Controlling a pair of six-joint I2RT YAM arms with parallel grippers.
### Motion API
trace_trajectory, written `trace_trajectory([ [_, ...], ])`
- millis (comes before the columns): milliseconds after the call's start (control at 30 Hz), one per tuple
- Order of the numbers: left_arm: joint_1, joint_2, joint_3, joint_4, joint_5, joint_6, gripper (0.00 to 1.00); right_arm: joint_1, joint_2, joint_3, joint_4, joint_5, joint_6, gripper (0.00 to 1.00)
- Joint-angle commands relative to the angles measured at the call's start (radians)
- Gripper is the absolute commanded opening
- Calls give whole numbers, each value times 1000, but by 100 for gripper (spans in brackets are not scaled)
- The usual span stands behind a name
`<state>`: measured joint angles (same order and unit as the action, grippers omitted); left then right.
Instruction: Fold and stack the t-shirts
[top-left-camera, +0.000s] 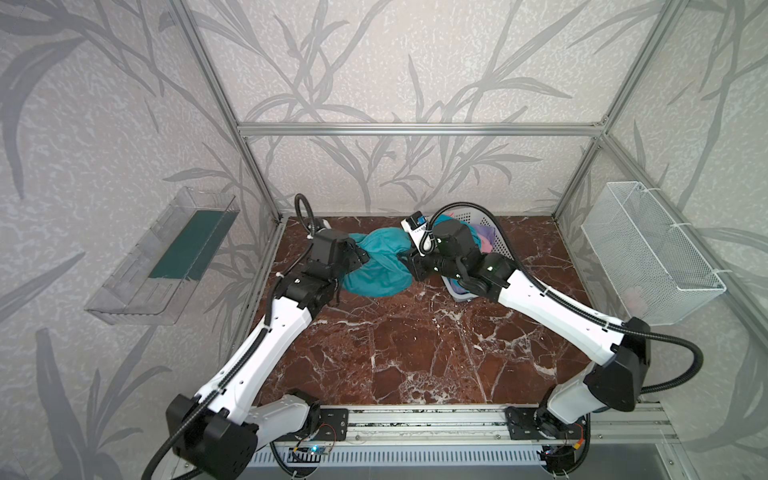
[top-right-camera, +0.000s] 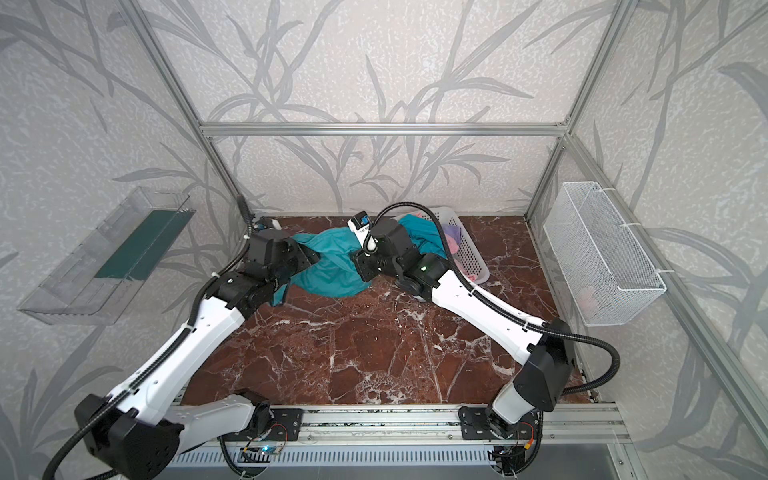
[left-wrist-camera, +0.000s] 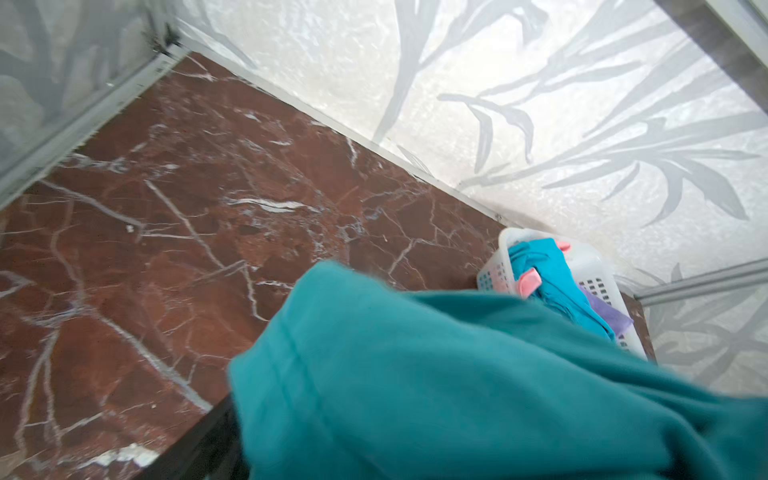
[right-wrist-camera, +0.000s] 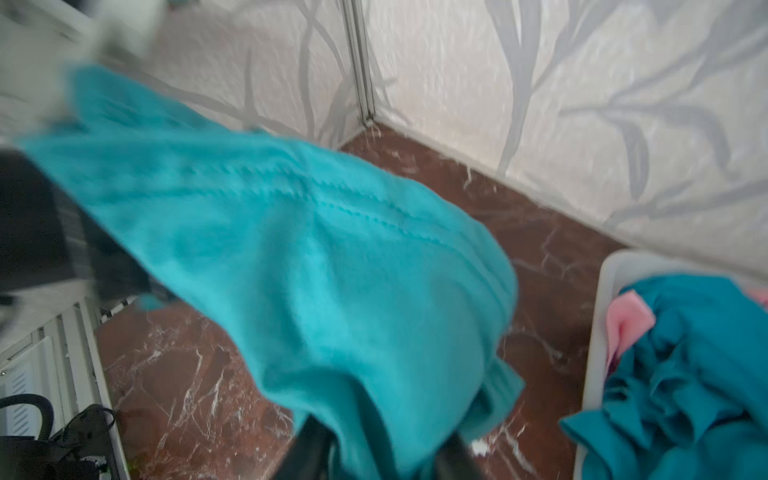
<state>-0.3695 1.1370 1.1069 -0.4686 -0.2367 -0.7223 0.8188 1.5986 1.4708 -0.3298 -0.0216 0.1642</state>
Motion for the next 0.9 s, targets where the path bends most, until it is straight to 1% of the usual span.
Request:
trace_trajectory([
  [0, 4, -9, -59, -3, -16, -28, 91, -9, 26, -13, -100, 71, 49, 64],
  [67, 4, 9, -84, -4, 1, -36, 91, -18, 11, -26, -134, 135, 38, 69],
  [133, 4, 41, -103, -4, 15, -51, 89, -47, -13, -46, -152, 176, 28, 73],
  [300, 4, 128, -118, 18, 75, -87, 85, -151, -5, -67, -221, 243, 39, 74],
  [367, 4, 154, -108, 30, 88, -80, 85, -159, 25, -72, -231, 249, 22, 74],
  [433, 4, 183, -80, 26, 90, -63, 85, -161, 66, -78, -230, 231, 20, 74],
  [500, 4, 215, -43, 15, 91, -48, 84, -162, 122, -82, -230, 211, 33, 74],
  [633, 4, 256, -5, 8, 107, -27, 83, -178, 221, -69, -224, 216, 64, 74],
  [700, 6, 275, 2, 6, 112, -18, 81, -195, 265, -56, -220, 203, 78, 71],
  [767, 7, 290, 9, -5, 115, -13, 80, -214, 301, -38, -221, 206, 88, 64],
  [800, 9, 298, 14, -13, 117, -12, 80, -224, 317, -30, -225, 206, 89, 63],
  [833, 9, 302, 16, -17, 118, -13, 80, -235, 325, -25, -222, 208, 90, 60],
  [867, 10, 308, 16, -19, 119, -12, 80, -249, 331, -26, -210, 214, 92, 47],
])
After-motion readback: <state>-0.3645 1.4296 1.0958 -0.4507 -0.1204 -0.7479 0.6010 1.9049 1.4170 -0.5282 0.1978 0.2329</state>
